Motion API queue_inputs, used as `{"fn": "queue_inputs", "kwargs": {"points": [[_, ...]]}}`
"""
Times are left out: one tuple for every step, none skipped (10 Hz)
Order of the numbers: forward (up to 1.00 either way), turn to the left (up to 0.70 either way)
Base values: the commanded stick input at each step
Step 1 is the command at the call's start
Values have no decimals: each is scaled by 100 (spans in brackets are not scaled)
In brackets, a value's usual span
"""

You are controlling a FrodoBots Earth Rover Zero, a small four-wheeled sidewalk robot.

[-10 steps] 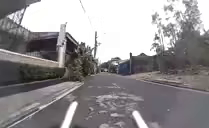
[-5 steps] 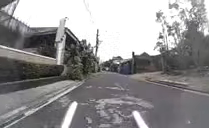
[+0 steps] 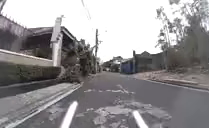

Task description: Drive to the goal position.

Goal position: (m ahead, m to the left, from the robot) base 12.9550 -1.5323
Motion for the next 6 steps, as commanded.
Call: {"fn": "queue_inputs", "kwargs": {"points": [[85, 0], [85, 0], [85, 1], [85, 3], [85, 7], [85, 11]]}}
